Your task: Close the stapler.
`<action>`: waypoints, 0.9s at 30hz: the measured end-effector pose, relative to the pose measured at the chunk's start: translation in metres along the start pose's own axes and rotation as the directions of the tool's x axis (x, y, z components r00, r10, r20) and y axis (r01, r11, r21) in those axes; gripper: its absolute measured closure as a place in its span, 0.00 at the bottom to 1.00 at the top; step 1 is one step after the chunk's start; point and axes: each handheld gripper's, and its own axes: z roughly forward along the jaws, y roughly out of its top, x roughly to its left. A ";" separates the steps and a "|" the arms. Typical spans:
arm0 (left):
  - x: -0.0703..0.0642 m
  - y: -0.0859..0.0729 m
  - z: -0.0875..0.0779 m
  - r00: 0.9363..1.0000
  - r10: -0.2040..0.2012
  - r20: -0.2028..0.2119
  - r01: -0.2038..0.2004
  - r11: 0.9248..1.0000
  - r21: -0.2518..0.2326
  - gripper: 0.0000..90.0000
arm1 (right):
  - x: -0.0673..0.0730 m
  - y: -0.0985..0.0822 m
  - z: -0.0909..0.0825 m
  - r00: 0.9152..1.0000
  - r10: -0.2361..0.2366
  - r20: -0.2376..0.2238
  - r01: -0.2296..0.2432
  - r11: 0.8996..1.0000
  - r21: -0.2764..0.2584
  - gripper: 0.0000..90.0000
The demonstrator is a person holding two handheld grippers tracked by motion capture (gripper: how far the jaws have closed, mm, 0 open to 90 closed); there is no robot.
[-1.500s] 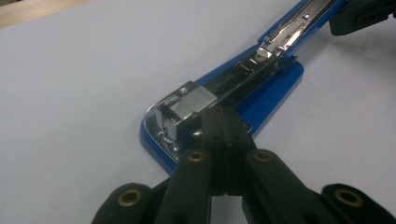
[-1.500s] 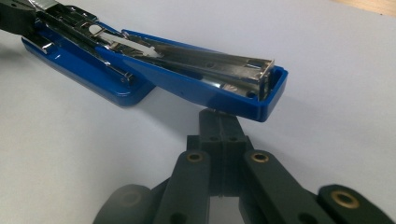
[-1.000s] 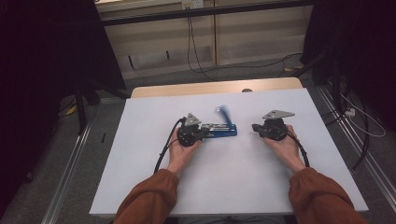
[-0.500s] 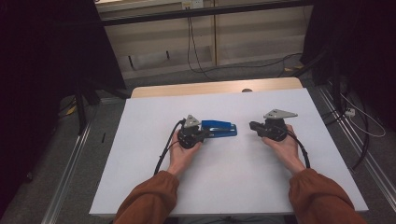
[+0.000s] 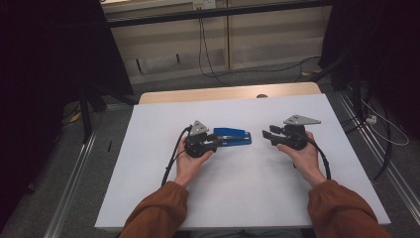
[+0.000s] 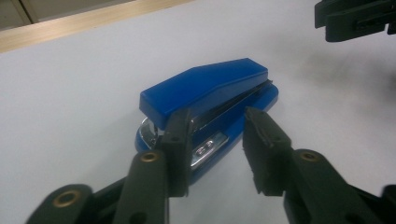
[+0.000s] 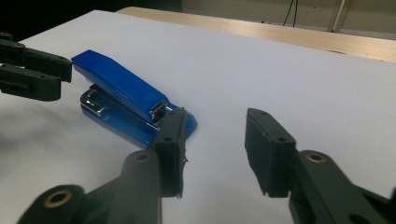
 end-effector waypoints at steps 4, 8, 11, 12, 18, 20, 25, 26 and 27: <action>0.000 0.001 -0.002 1.000 -0.009 -0.020 0.009 1.000 -0.008 0.49 | 0.003 0.001 -0.002 1.000 0.008 -0.004 -0.008 1.000 -0.008 0.44; -0.001 0.001 -0.003 0.999 0.004 -0.053 -0.003 1.000 0.015 0.33 | 0.005 0.000 -0.003 1.000 0.000 0.012 0.000 1.000 0.010 0.29; -0.001 0.002 -0.005 0.997 0.010 -0.077 -0.008 1.000 0.026 0.20 | 0.005 0.001 -0.005 1.000 0.010 0.019 -0.010 1.000 0.003 0.20; -0.002 0.002 -0.005 0.996 0.012 -0.083 -0.010 1.000 0.020 0.19 | 0.005 0.002 -0.006 1.000 0.011 0.022 -0.011 1.000 0.002 0.17; -0.004 0.002 -0.010 0.997 0.018 -0.074 -0.018 1.000 0.008 0.10 | 0.005 0.000 -0.014 0.999 0.017 0.034 -0.017 1.000 -0.014 0.09; -0.005 0.002 -0.012 0.998 0.028 -0.063 -0.026 0.999 0.020 0.06 | 0.006 -0.002 -0.015 0.999 0.025 0.026 -0.024 0.999 -0.029 0.07; -0.009 -0.002 -0.019 0.997 0.066 -0.046 -0.067 0.998 -0.016 0.04 | 0.012 -0.006 -0.018 1.000 0.000 0.022 0.000 0.999 -0.034 0.03; -0.010 -0.003 -0.021 0.997 0.054 -0.048 -0.056 0.998 -0.025 0.04 | 0.013 -0.006 -0.019 0.999 0.005 0.032 -0.004 0.999 -0.035 0.03; -0.010 -0.004 -0.023 0.997 0.053 -0.058 -0.054 0.998 -0.024 0.04 | 0.014 -0.006 -0.020 0.999 0.004 0.039 -0.002 0.999 -0.033 0.03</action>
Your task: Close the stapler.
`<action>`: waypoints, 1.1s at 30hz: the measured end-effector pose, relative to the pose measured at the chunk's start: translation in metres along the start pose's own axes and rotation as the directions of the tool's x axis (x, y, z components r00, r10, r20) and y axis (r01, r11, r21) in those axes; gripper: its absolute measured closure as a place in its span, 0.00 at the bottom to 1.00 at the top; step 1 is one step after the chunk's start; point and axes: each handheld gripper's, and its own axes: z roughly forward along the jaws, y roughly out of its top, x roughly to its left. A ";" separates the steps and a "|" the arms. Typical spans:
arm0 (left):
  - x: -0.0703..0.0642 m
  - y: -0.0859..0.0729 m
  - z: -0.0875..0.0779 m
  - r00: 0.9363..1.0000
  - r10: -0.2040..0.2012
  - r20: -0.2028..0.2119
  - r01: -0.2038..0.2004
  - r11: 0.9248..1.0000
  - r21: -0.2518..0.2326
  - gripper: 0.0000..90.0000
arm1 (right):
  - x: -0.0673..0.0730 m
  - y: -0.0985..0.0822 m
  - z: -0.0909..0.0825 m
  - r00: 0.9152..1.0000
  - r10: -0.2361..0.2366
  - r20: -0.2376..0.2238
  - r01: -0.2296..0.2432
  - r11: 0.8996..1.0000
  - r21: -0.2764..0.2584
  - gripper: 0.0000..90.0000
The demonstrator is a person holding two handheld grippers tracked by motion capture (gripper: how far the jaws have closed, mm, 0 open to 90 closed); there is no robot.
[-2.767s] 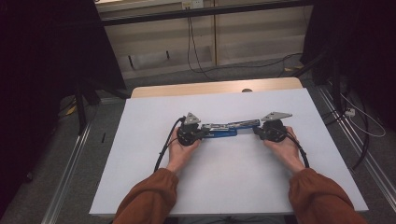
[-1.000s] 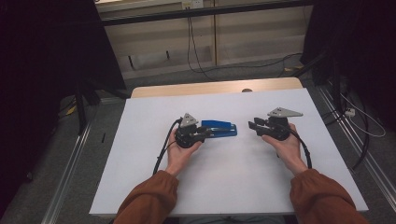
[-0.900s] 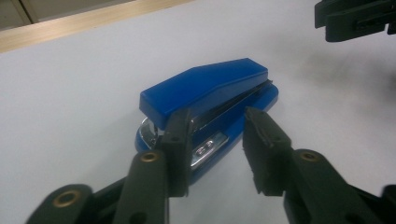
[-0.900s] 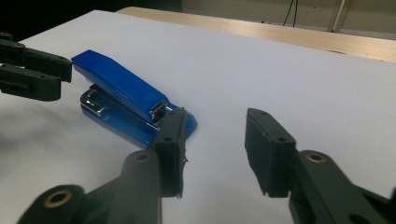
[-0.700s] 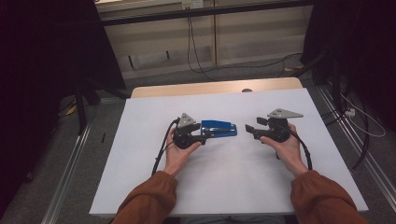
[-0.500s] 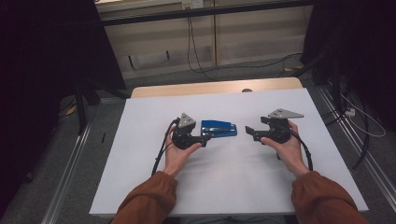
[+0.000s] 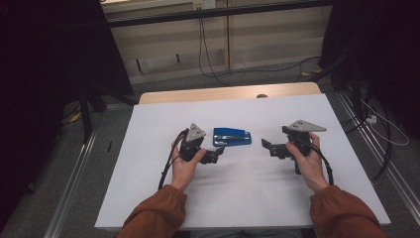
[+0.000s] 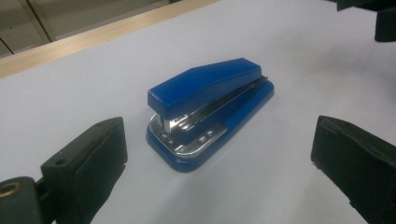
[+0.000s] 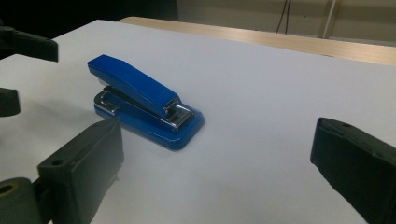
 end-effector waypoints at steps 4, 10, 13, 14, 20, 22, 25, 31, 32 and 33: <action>0.000 -0.003 -0.009 0.999 -0.016 -0.040 0.015 1.000 -0.023 0.04 | 0.002 -0.002 -0.007 1.000 -0.008 0.016 0.008 1.000 -0.014 0.03; -0.001 -0.009 -0.024 0.997 -0.016 -0.074 0.012 0.998 -0.055 0.04 | 0.006 -0.006 -0.015 0.999 -0.022 0.036 0.022 0.999 -0.023 0.03; 0.001 -0.013 -0.032 0.996 -0.031 -0.088 0.025 0.998 -0.060 0.04 | 0.009 -0.008 -0.017 0.998 -0.033 0.050 0.034 0.999 -0.019 0.03; 0.002 -0.015 -0.035 0.996 -0.030 -0.089 0.026 0.998 -0.056 0.04 | 0.009 -0.008 -0.018 0.998 -0.029 0.054 0.030 0.999 -0.023 0.03; 0.002 -0.022 -0.050 0.996 -0.046 -0.079 0.041 0.997 -0.063 0.04 | 0.010 -0.011 -0.025 0.998 -0.013 0.057 0.015 0.999 -0.028 0.03; 0.001 -0.025 -0.056 0.995 -0.044 -0.086 0.039 0.997 -0.066 0.04 | 0.011 -0.012 -0.027 0.998 -0.024 0.065 0.027 0.999 -0.033 0.03; 0.001 -0.029 -0.064 0.994 -0.054 -0.091 0.048 0.996 -0.074 0.04 | 0.012 -0.012 -0.032 0.997 -0.028 0.066 0.031 0.999 -0.040 0.03; -0.003 -0.035 -0.079 0.989 -0.058 -0.137 0.048 0.996 -0.073 0.04 | 0.013 -0.017 -0.042 0.996 -0.035 0.081 0.039 0.998 -0.055 0.03; -0.004 -0.036 -0.082 0.989 -0.055 -0.139 0.044 0.996 -0.076 0.04 | 0.014 -0.019 -0.043 0.996 -0.033 0.085 0.038 0.998 -0.056 0.03; -0.005 -0.037 -0.084 0.989 -0.061 -0.135 0.050 0.995 -0.086 0.04 | 0.014 -0.021 -0.045 0.995 -0.040 0.091 0.045 0.998 -0.053 0.03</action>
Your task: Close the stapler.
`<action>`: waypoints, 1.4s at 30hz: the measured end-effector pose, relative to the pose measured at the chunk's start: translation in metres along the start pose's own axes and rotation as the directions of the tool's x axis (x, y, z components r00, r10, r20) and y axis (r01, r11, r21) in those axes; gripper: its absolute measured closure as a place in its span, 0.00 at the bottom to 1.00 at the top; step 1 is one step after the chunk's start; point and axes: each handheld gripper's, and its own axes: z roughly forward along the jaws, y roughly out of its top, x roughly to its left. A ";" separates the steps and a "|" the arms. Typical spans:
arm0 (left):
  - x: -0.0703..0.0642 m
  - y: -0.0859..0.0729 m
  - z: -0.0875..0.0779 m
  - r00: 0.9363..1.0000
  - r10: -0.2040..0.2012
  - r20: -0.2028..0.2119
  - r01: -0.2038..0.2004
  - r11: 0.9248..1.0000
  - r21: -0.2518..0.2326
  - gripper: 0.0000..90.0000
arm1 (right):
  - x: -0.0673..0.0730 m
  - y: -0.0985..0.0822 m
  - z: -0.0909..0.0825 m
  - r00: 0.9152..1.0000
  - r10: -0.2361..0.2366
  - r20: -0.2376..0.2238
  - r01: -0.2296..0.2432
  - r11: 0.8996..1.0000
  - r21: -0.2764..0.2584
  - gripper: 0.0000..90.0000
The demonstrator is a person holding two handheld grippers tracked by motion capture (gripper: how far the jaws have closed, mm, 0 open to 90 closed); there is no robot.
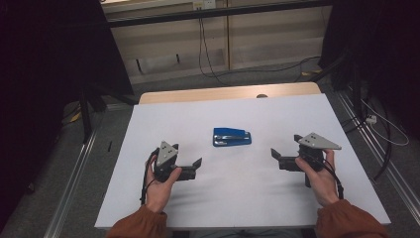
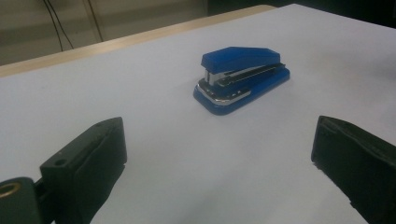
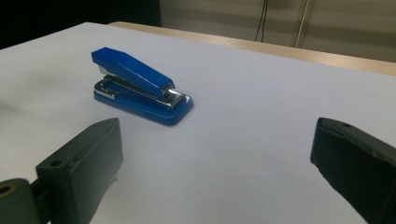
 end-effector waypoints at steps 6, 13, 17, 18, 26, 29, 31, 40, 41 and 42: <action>0.003 -0.007 -0.014 1.000 -0.009 -0.019 0.009 1.000 -0.009 0.04 | 0.000 -0.002 -0.012 1.000 0.002 0.015 -0.002 1.000 -0.022 0.02; 0.004 -0.010 -0.031 0.999 -0.007 -0.032 0.006 1.000 -0.028 0.04 | -0.001 -0.007 -0.026 0.998 0.021 0.053 -0.019 0.999 -0.048 0.01; 0.003 -0.012 -0.040 0.999 -0.013 -0.039 0.011 0.999 -0.040 0.04 | -0.003 -0.011 -0.032 0.997 0.016 0.071 -0.012 0.998 -0.059 0.01; 0.004 -0.013 -0.042 0.999 -0.014 -0.039 0.012 0.999 -0.048 0.04 | -0.003 -0.012 -0.034 0.997 0.015 0.072 -0.011 0.998 -0.061 0.01; 0.014 -0.020 -0.055 0.996 -0.053 -0.074 0.048 0.997 -0.066 0.04 | -0.006 -0.018 -0.050 0.993 0.024 0.114 -0.015 0.997 -0.078 0.01; 0.018 -0.023 -0.060 0.995 -0.069 -0.078 0.063 0.995 -0.070 0.04 | -0.006 -0.020 -0.055 0.993 0.024 0.117 -0.014 0.996 -0.086 0.01; 0.020 -0.025 -0.063 0.993 -0.077 -0.087 0.071 0.995 -0.070 0.04 | -0.005 -0.021 -0.058 0.993 0.021 0.116 -0.010 0.996 -0.093 0.01; 0.017 -0.031 -0.075 0.989 -0.076 -0.124 0.066 0.994 -0.089 0.04 | -0.007 -0.032 -0.069 0.987 0.011 0.162 0.004 0.996 -0.089 0.01; 0.018 -0.031 -0.074 0.989 -0.086 -0.121 0.074 0.992 -0.098 0.04 | -0.007 -0.033 -0.070 0.987 0.012 0.163 0.003 0.996 -0.089 0.01; 0.019 -0.031 -0.074 0.989 -0.085 -0.118 0.075 0.993 -0.093 0.04 | -0.007 -0.033 -0.070 0.987 0.013 0.163 0.002 0.996 -0.089 0.01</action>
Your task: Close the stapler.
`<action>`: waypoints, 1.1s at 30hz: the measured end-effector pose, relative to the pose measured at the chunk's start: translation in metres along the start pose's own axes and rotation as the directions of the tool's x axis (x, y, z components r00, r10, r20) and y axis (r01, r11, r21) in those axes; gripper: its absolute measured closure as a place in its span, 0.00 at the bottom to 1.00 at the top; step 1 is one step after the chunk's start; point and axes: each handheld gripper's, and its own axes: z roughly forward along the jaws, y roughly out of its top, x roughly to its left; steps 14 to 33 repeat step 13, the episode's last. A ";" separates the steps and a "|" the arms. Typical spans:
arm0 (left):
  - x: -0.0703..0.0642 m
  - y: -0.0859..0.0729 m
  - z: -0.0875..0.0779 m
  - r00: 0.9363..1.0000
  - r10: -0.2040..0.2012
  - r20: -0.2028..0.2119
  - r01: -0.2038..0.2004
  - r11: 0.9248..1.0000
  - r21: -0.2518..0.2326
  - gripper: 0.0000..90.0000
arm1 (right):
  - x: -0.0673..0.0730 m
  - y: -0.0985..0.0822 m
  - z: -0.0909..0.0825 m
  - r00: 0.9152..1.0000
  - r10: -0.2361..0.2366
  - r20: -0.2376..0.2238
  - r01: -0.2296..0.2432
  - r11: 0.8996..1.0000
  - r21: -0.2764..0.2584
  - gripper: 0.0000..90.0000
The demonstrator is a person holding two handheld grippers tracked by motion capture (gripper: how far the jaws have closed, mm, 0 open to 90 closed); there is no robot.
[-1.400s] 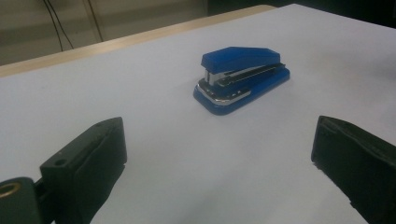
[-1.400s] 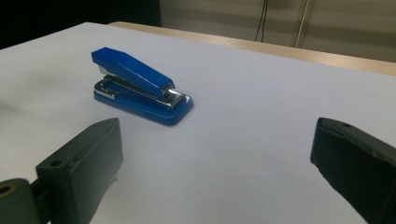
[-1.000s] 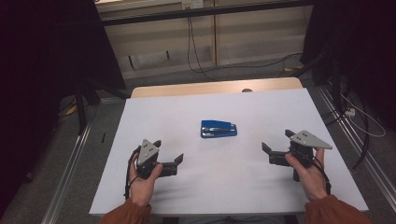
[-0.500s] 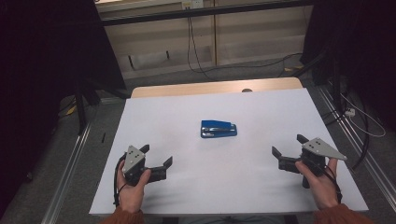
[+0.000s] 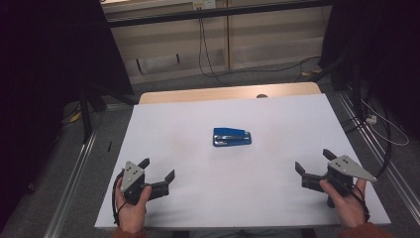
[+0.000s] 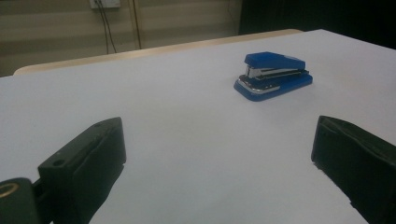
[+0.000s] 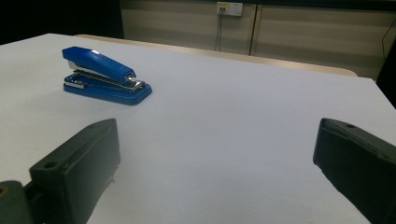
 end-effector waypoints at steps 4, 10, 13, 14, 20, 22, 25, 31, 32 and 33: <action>0.002 0.000 0.004 1.000 -0.012 0.021 0.012 1.000 0.009 0.04 | 0.000 0.000 0.001 1.000 0.001 0.005 0.000 1.000 -0.028 0.01; 0.001 0.001 0.003 1.000 -0.005 0.031 0.005 1.000 -0.003 0.04 | 0.001 -0.001 0.003 1.000 0.004 -0.001 -0.004 1.000 -0.020 0.01; 0.002 0.001 0.003 0.999 -0.006 0.032 0.006 1.000 0.004 0.04 | 0.001 0.000 0.004 1.000 0.005 -0.006 -0.006 1.000 -0.020 0.01; 0.002 0.001 0.003 0.999 -0.006 0.032 0.006 1.000 0.004 0.04 | 0.001 0.000 0.004 1.000 0.005 -0.006 -0.006 1.000 -0.020 0.01; 0.002 0.001 0.003 0.999 -0.006 0.032 0.006 1.000 0.004 0.04 | 0.001 0.000 0.004 1.000 0.005 -0.006 -0.006 1.000 -0.020 0.01; 0.002 0.001 0.003 0.999 -0.006 0.032 0.006 1.000 0.004 0.04 | 0.001 0.000 0.004 1.000 0.005 -0.006 -0.006 1.000 -0.020 0.01; 0.002 0.001 0.003 0.999 -0.006 0.032 0.006 1.000 0.004 0.04 | 0.001 0.000 0.004 1.000 0.005 -0.006 -0.006 1.000 -0.020 0.01; 0.002 0.001 0.003 0.999 -0.006 0.032 0.006 1.000 0.004 0.04 | 0.001 0.000 0.004 1.000 0.005 -0.006 -0.006 1.000 -0.020 0.01; 0.002 0.001 0.003 0.999 -0.006 0.032 0.006 1.000 0.004 0.04 | 0.001 0.000 0.004 1.000 0.005 -0.006 -0.006 1.000 -0.020 0.01; 0.002 0.001 0.003 0.999 -0.006 0.032 0.006 1.000 0.004 0.04 | 0.001 0.000 0.004 1.000 0.005 -0.006 -0.006 1.000 -0.020 0.01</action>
